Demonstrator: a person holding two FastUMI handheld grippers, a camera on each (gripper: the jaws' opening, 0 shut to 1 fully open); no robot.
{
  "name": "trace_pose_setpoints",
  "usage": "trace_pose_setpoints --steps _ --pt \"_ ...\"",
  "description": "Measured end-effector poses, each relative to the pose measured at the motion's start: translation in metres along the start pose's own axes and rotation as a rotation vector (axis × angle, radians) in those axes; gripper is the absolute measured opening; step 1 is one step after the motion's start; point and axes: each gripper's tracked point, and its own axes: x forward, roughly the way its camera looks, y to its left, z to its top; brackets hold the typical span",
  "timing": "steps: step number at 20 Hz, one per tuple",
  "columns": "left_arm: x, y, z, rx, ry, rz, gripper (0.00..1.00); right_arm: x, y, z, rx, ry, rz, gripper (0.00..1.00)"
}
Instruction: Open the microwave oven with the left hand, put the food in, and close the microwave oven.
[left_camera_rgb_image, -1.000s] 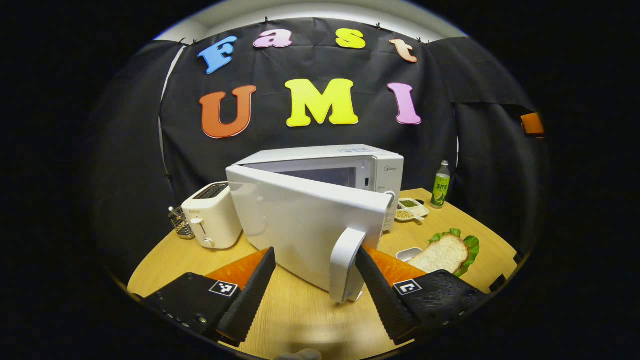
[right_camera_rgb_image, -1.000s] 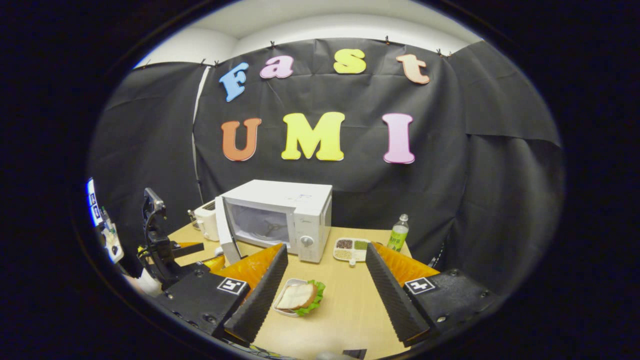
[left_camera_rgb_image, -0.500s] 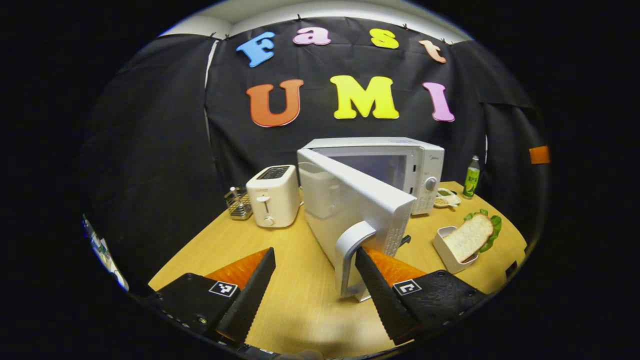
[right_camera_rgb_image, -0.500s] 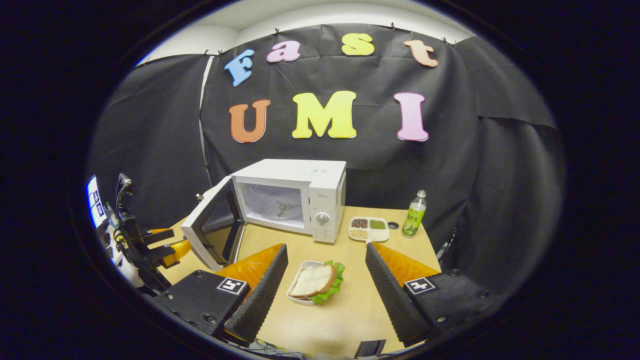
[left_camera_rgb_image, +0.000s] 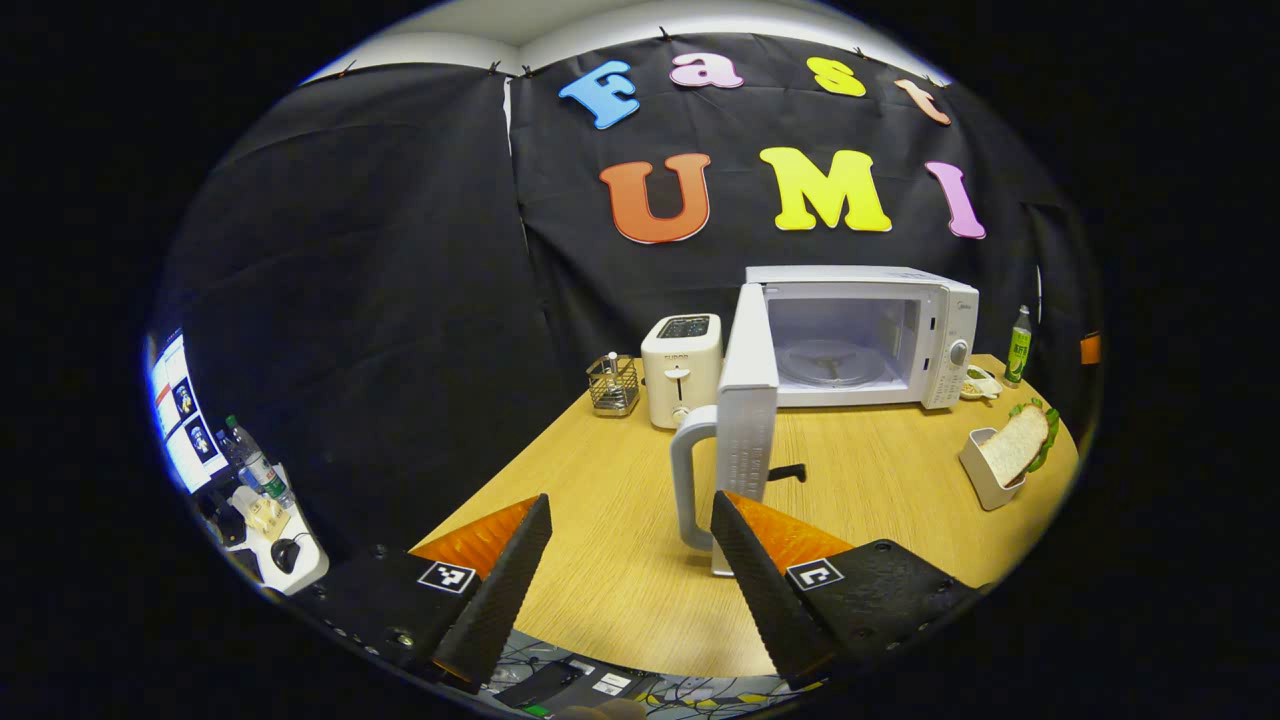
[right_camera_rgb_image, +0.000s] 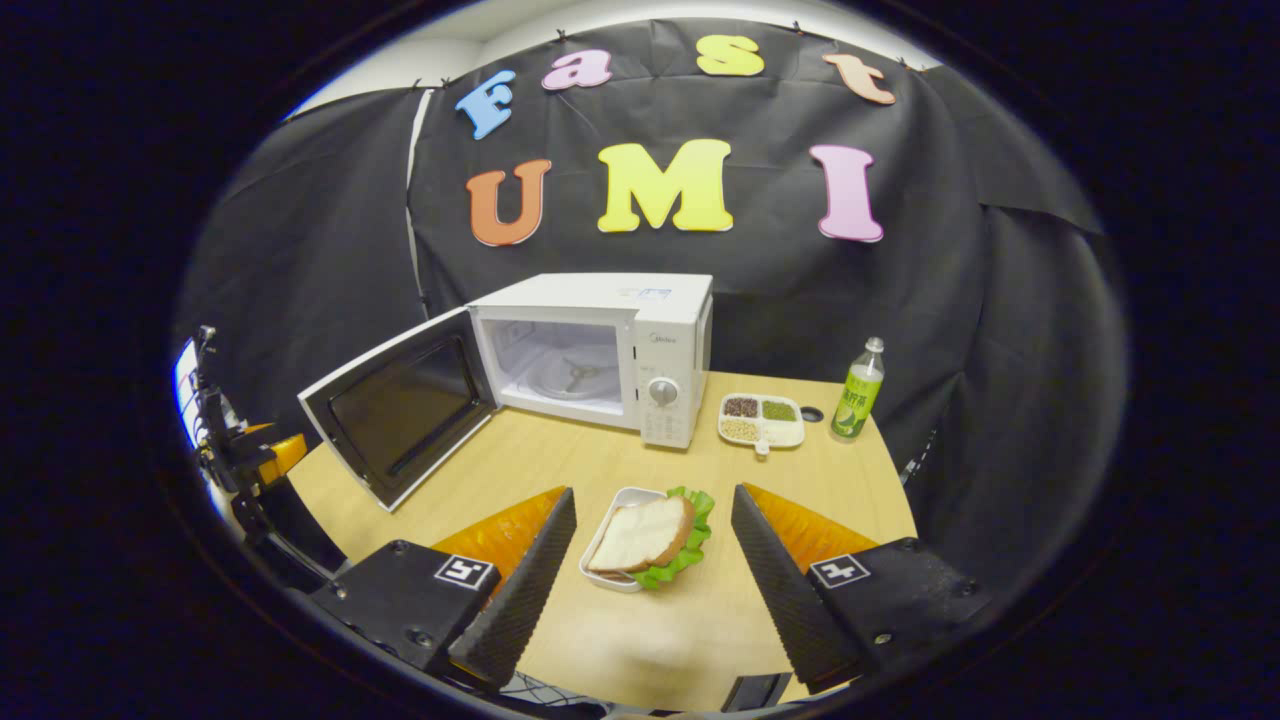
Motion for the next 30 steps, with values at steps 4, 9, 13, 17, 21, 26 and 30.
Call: trace_pose_setpoints --steps 4,9,13,17,21,26,30 --pt "-0.015 -0.01 0.007 -0.006 -0.009 0.008 0.96 0.035 -0.02 -0.032 0.055 0.099 0.006 1.0" --pt "-0.026 -0.035 0.018 -0.007 -0.003 0.015 0.97 0.078 -0.03 -0.066 0.169 0.24 0.074 0.9" --pt "-0.031 -0.06 0.027 -0.001 0.015 0.027 0.97 0.103 -0.026 -0.081 0.268 0.324 0.168 0.7" --pt "-0.037 -0.08 0.038 -0.033 0.04 0.062 0.97 0.117 -0.017 -0.087 0.438 0.412 0.286 0.51" --pt "-0.049 -0.095 0.044 -0.073 0.056 0.115 0.96 0.118 -0.016 -0.086 0.61 0.483 0.376 0.37" --pt "-0.059 -0.104 0.044 -0.087 0.073 0.156 0.97 0.116 -0.016 -0.079 0.713 0.525 0.443 0.38" --pt "-0.06 -0.1 0.047 -0.063 0.071 0.154 0.97 0.111 -0.008 -0.05 0.751 0.494 0.463 0.37"
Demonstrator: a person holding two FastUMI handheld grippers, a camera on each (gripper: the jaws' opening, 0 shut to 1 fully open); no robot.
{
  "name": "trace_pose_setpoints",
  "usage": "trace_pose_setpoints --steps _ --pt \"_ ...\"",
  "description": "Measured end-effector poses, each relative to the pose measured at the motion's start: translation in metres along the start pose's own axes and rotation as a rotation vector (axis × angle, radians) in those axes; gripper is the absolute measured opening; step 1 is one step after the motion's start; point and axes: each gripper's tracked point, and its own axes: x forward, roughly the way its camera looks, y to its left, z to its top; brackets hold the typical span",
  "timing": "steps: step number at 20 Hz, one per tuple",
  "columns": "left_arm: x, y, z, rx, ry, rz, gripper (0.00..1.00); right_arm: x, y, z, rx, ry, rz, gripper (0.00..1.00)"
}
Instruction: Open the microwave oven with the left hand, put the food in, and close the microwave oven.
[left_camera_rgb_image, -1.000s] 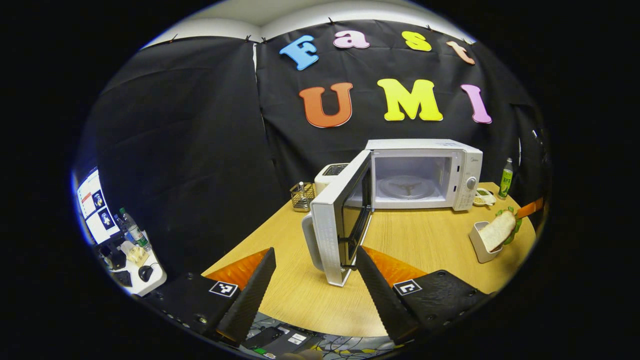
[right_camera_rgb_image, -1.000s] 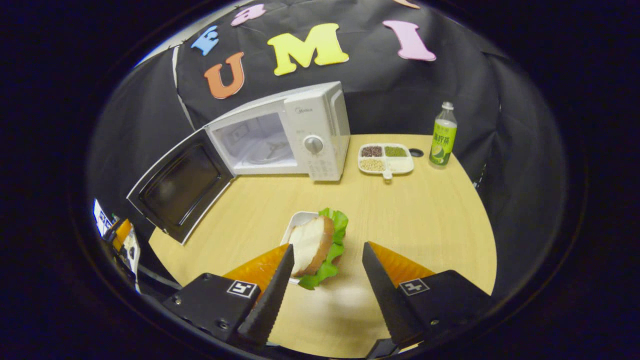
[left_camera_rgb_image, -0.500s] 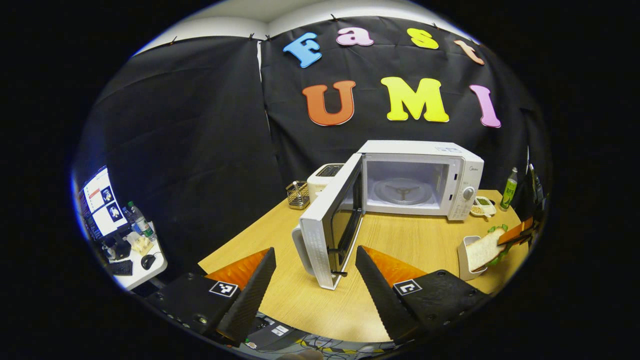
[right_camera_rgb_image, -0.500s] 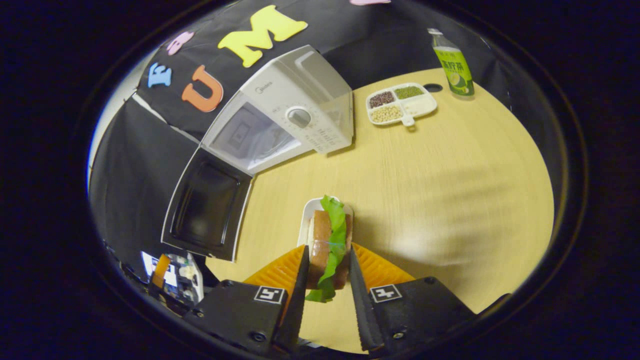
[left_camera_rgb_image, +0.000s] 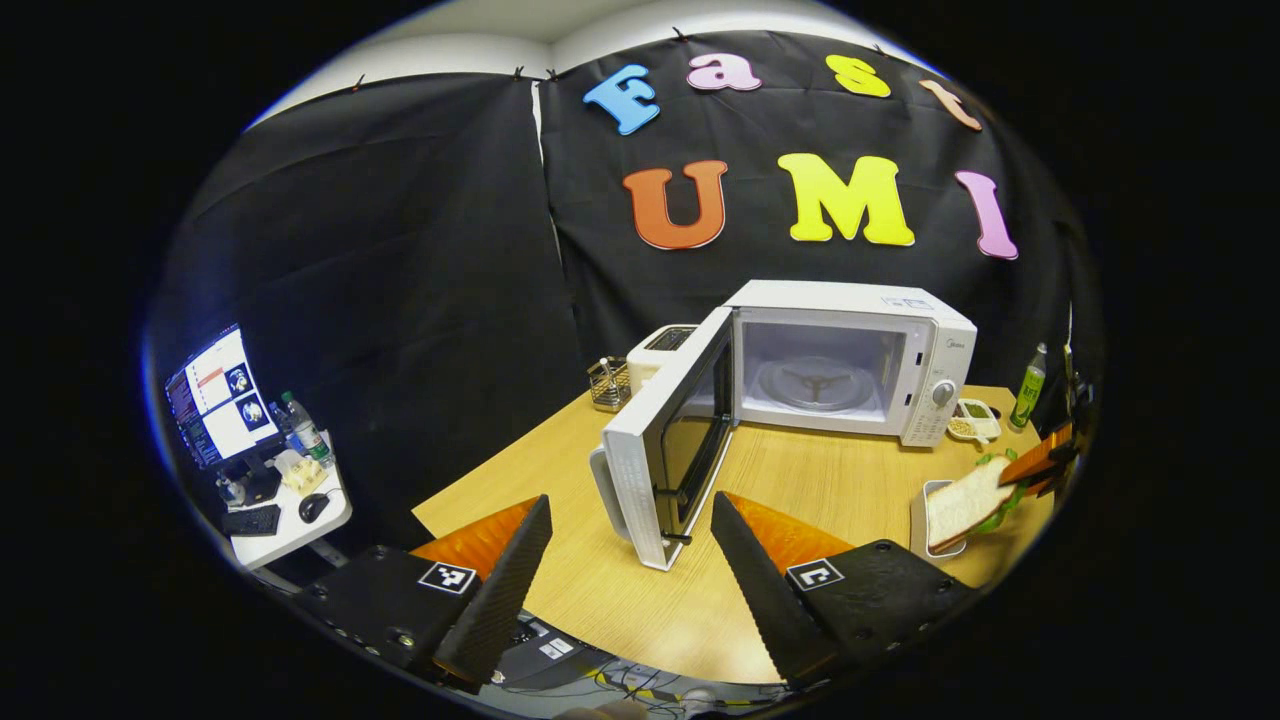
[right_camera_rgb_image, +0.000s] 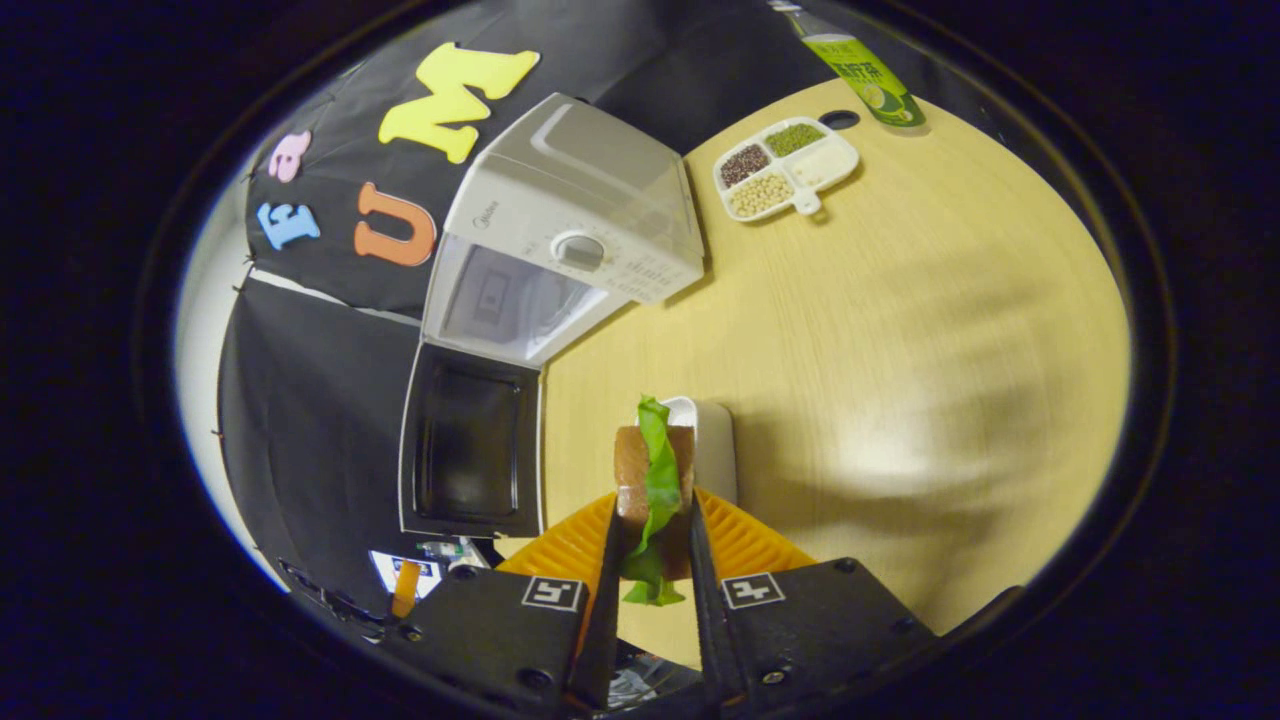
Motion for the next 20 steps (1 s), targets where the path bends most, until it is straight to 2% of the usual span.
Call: trace_pose_setpoints --steps 1,4,5,6,8,9,10,11,14,16,20 --pt "0.003 0.002 0.0 0.005 -0.004 -0.005 0.97 -0.002 0.011 0.003 -0.001 -0.006 0.014 0.29" --pt "0.011 0.005 0.007 -0.012 -0.016 -0.047 0.97 -0.002 0.05 0.011 0.008 -0.038 0.056 0.29" --pt "0.013 0.007 0.011 -0.012 -0.022 -0.063 0.97 0.002 0.064 0.013 0.006 -0.055 0.066 0.37" --pt "0.016 0.01 0.014 -0.004 -0.029 -0.079 0.97 0.009 0.079 0.016 -0.005 -0.073 0.072 0.29" --pt "0.02 0.017 0.02 0.011 -0.041 -0.12 0.97 0.027 0.104 0.02 -0.039 -0.103 0.077 0.29" --pt "0.022 0.019 0.025 0.021 -0.05 -0.142 0.97 0.036 0.115 0.021 -0.048 -0.116 0.077 0.29" --pt "0.025 0.023 0.028 0.034 -0.055 -0.162 0.97 0.047 0.126 0.025 -0.043 -0.137 0.079 0.37" --pt "0.027 0.026 0.032 0.048 -0.061 -0.181 0.97 0.058 0.136 0.029 -0.034 -0.162 0.082 0.37" --pt "0.033 0.035 0.04 0.075 -0.071 -0.25 0.97 0.094 0.156 0.05 0.047 -0.284 0.083 0.37" --pt "0.036 0.039 0.046 0.058 -0.072 -0.291 0.97 0.124 0.169 0.069 0.121 -0.388 0.106 0.37" --pt "0.048 0.052 0.054 0.064 -0.083 -0.31 0.97 0.18 0.176 0.102 0.231 -0.57 0.092 0.37"
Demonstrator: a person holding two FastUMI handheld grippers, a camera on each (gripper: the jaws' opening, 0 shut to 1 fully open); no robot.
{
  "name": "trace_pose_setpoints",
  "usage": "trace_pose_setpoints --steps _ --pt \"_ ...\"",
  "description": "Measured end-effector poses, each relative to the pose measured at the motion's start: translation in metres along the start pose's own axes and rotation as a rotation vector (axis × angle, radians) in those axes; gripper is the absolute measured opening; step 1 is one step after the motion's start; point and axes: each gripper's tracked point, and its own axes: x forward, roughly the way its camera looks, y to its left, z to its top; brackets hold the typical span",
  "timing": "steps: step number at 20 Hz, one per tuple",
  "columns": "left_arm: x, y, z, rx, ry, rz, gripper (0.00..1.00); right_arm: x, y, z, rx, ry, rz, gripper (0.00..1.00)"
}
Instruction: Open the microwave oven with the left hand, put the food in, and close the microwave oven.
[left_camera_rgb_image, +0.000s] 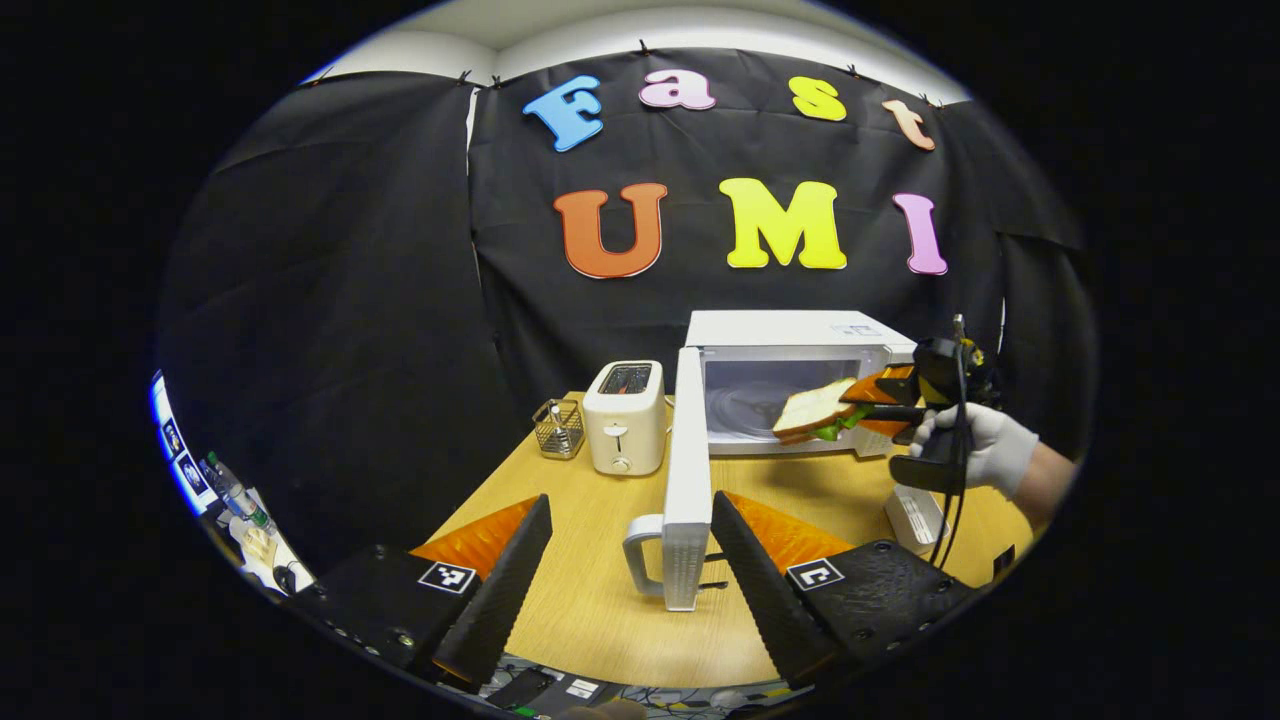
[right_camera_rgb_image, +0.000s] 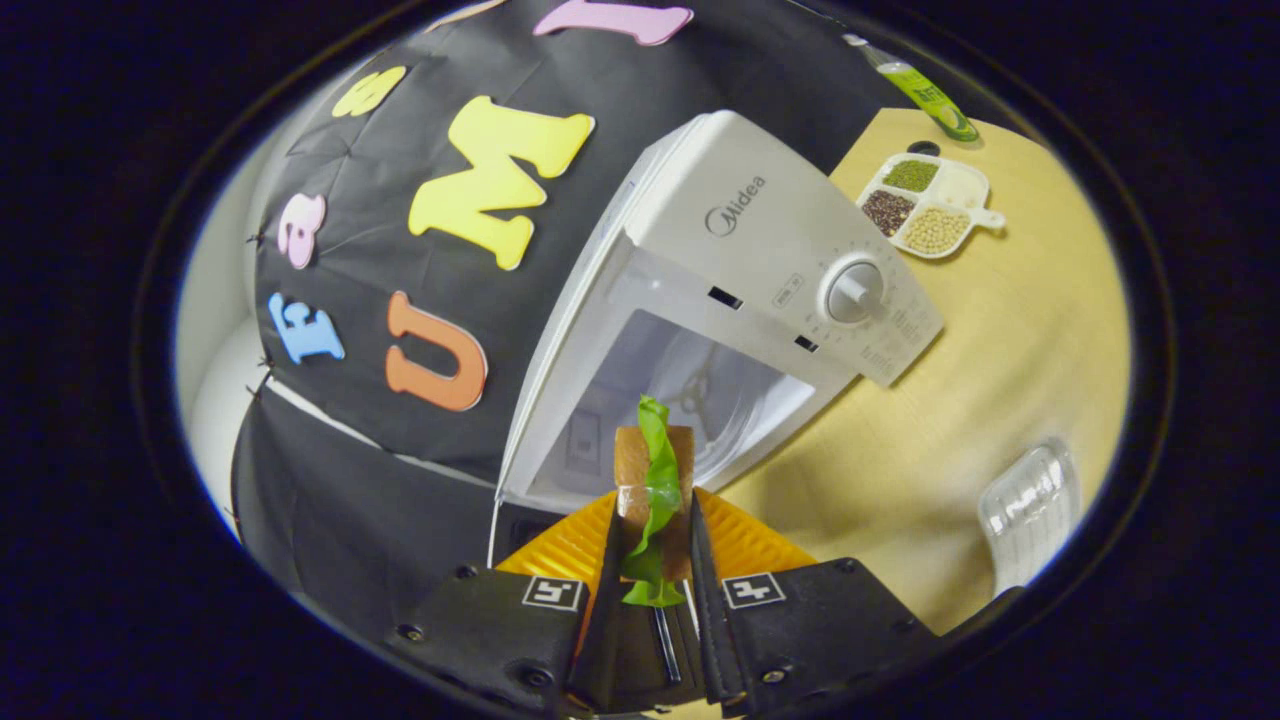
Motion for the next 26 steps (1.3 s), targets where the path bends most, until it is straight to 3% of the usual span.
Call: trace_pose_setpoints --steps 4,8,14,15,16,17,18,19,21,22,23,26 --pt "-0.005 0.014 -0.009 0.012 0.022 0.006 0.97 0.051 0.018 -0.002 0.113 -0.172 0.023 0.37" --pt "-0.013 0.023 -0.02 0.048 0.074 0.011 0.97 0.093 0.009 0.004 0.108 -0.317 -0.039 0.37" --pt "-0.006 0.021 -0.012 0.028 0.061 -0.005 0.96 0.139 -0.017 -0.004 0.095 -0.329 -0.103 0.37" --pt "-0.004 0.02 -0.01 0.035 0.047 -0.004 0.97 0.14 -0.021 -0.004 0.073 -0.329 -0.12 0.37" --pt "-0.002 0.02 -0.014 0.036 0.058 -0.006 0.97 0.139 -0.025 -0.006 0.034 -0.323 -0.139 0.29" --pt "-0.001 0.02 -0.017 0.038 0.063 -0.008 0.96 0.139 -0.025 -0.006 -0.017 -0.32 -0.151 0.31" --pt "-0.001 0.021 -0.018 0.037 0.063 -0.005 0.97 0.138 -0.029 -0.004 -0.075 -0.328 -0.173 0.41" --pt "0.0 0.022 -0.019 0.028 0.064 -0.004 0.97 0.136 -0.026 -0.002 -0.131 -0.332 -0.168 0.44" --pt "0.002 0.023 -0.019 0.012 0.06 0.0 0.97 0.132 -0.029 0.0 -0.233 -0.343 -0.216 0.41" --pt "0.001 0.023 -0.021 0.007 0.062 0.003 0.97 0.128 -0.036 0.003 -0.309 -0.343 -0.255 0.51" --pt "0.001 0.023 -0.021 0.005 0.062 0.006 0.96 0.125 -0.038 0.007 -0.365 -0.344 -0.281 0.74" --pt "0.001 0.025 -0.022 0.011 0.06 0.013 0.97 0.112 -0.032 0.013 -0.445 -0.356 -0.274 0.83"
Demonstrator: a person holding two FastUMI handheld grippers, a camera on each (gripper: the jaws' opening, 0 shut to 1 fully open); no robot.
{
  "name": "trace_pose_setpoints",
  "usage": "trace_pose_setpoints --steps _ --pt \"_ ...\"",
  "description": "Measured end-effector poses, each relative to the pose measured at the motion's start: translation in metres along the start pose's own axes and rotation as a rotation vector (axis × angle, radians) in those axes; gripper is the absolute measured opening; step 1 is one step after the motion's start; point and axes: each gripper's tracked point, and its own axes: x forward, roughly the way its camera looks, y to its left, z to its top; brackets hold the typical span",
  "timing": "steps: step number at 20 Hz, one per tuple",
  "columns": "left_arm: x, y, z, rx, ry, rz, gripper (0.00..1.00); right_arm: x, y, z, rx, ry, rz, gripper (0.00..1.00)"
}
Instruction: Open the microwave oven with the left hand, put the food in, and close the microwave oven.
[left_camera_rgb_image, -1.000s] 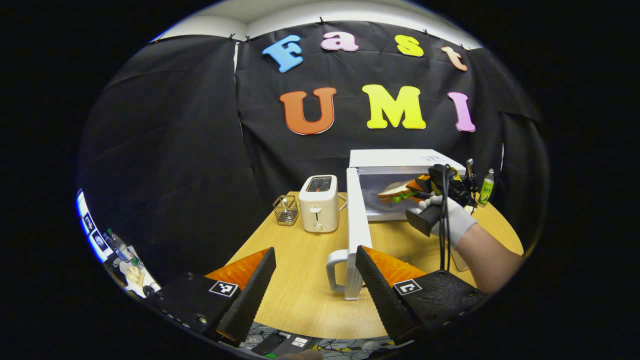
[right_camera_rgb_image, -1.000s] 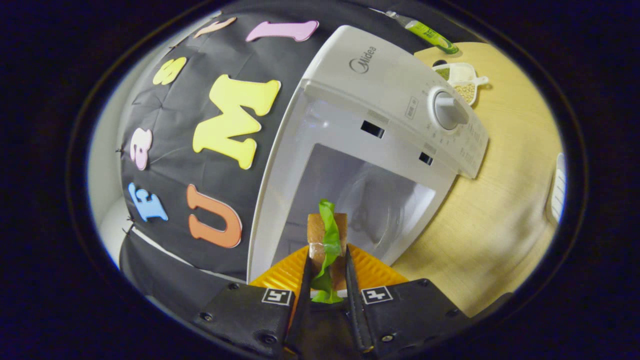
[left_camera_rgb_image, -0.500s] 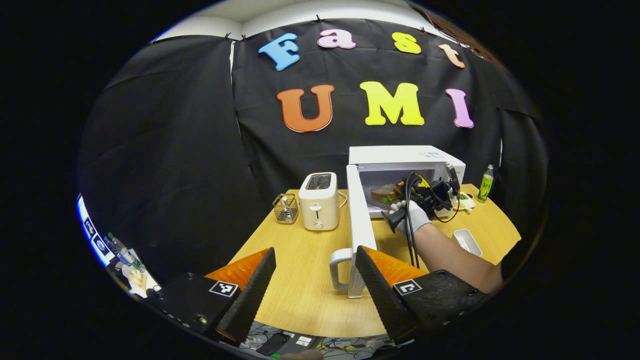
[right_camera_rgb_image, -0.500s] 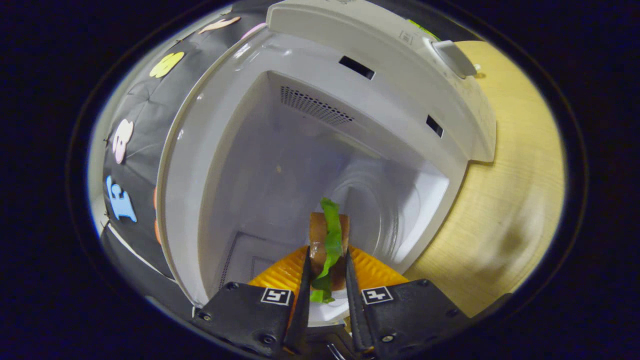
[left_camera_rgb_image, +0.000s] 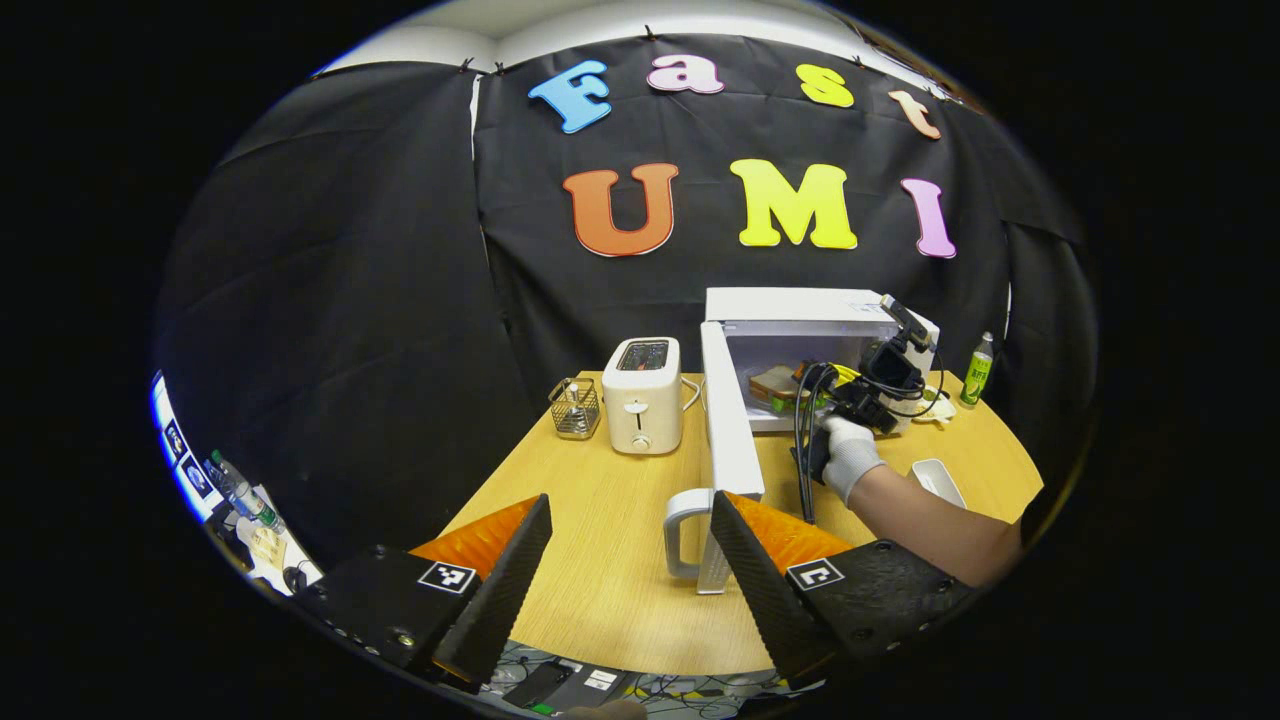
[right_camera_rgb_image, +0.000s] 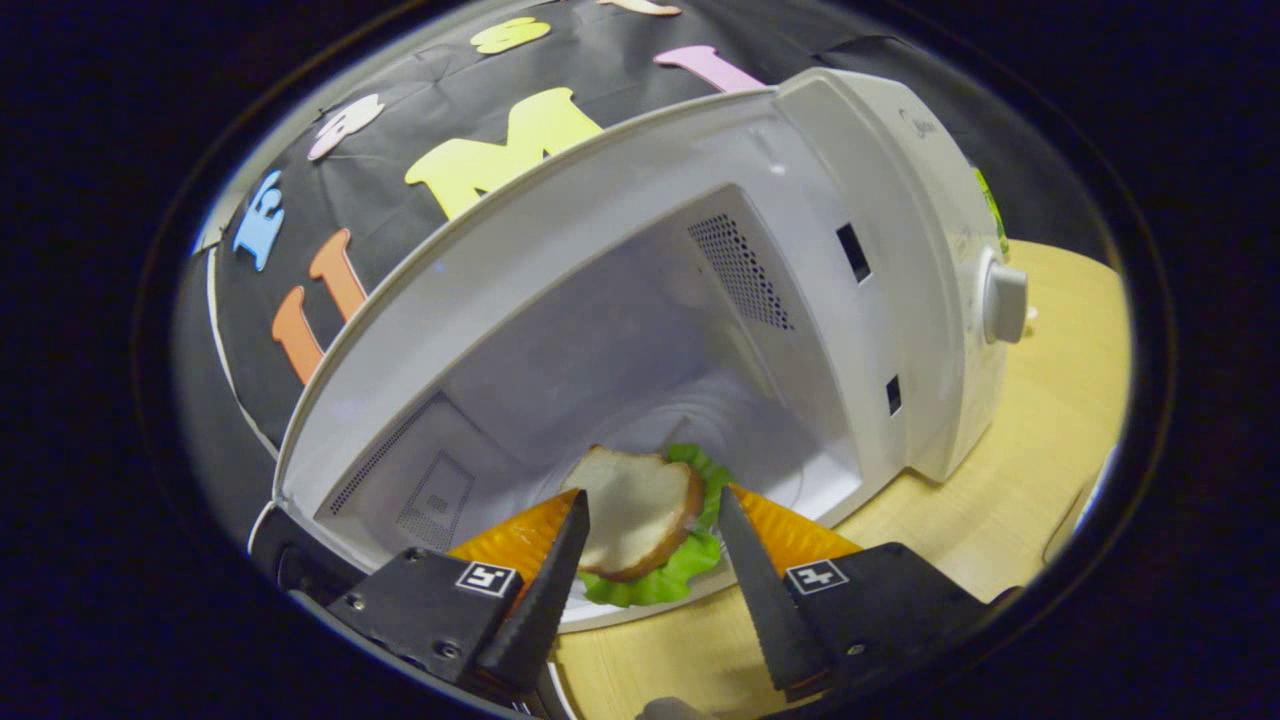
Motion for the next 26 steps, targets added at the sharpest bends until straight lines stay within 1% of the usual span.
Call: trace_pose_setpoints --steps 1,2,3,4,5,7,8,9,11,12,13,14,15,16,17,18,20,21,22,25,26 --pt "0.0 0.0 -0.001 0.0 0.001 0.002 0.97 -0.005 0.0 0.004 -0.039 -0.004 0.005 0.9" --pt "-0.001 0.0 -0.001 -0.001 0.0 0.003 0.97 -0.011 0.0 0.008 -0.073 -0.005 0.015 0.92" --pt "-0.002 0.0 -0.001 -0.004 0.0 0.003 0.97 -0.019 0.001 0.01 -0.097 -0.001 0.02 0.92" --pt "-0.003 0.001 0.0 -0.003 -0.007 0.004 0.97 -0.028 -0.002 0.015 -0.116 -0.001 0.011 0.84" --pt "-0.003 0.001 0.003 0.001 -0.013 0.004 0.97 -0.037 -0.001 0.02 -0.126 0.0 0.021 0.92" --pt "-0.005 0.001 0.006 0.002 -0.023 0.0 0.97 -0.057 0.003 0.03 -0.146 0.016 0.046 0.93" --pt "-0.008 0.001 0.008 0.002 -0.03 -0.003 0.97 -0.069 0.007 0.036 -0.169 0.023 0.068 0.87" --pt "-0.011 0.0 0.012 0.001 -0.046 -0.004 0.97 -0.081 0.008 0.044 -0.204 0.028 0.083 0.94" --pt "-0.019 0.002 0.017 0.002 -0.074 -0.008 0.97 -0.107 0.009 0.066 -0.283 0.024 0.119 0.94" --pt "-0.021 0.003 0.022 0.006 -0.087 -0.009 0.97 -0.119 0.006 0.079 -0.325 0.027 0.127 0.94" --pt "-0.023 0.003 0.026 0.006 -0.106 -0.01 0.97 -0.132 0.0 0.092 -0.361 0.022 0.137 0.88" --pt "-0.024 0.001 0.032 0.008 -0.127 -0.017 0.97 -0.147 -0.003 0.104 -0.394 0.018 0.149 0.91" --pt "-0.024 0.0 0.037 0.016 -0.144 -0.016 0.97 -0.16 -0.01 0.118 -0.429 0.007 0.151 0.98" --pt "-0.023 0.001 0.041 0.023 -0.162 -0.018 0.96 -0.172 -0.018 0.133 -0.456 -0.006 0.15 0.9" --pt "-0.023 0.001 0.047 0.029 -0.182 -0.02 0.97 -0.185 -0.025 0.145 -0.475 -0.016 0.152 0.91" --pt "-0.023 -0.001 0.051 0.032 -0.199 -0.025 0.96 -0.199 -0.032 0.154 -0.489 -0.021 0.147 0.98" --pt "-0.021 -0.003 0.059 0.031 -0.231 -0.034 0.97 -0.226 -0.047 0.172 -0.512 -0.029 0.144 0.98" --pt "-0.019 -0.003 0.063 0.029 -0.244 -0.039 0.97 -0.239 -0.054 0.182 -0.524 -0.042 0.138 0.91" --pt "-0.017 -0.004 0.064 0.026 -0.25 -0.044 0.97 -0.253 -0.062 0.191 -0.538 -0.053 0.13 0.98" --pt "-0.01 -0.005 0.067 0.014 -0.268 -0.057 0.97 -0.287 -0.08 0.209 -0.584 -0.067 0.113 0.98" --pt "-0.007 -0.005 0.067 0.009 -0.273 -0.058 0.96 -0.297 -0.084 0.212 -0.598 -0.058 0.122 0.98"
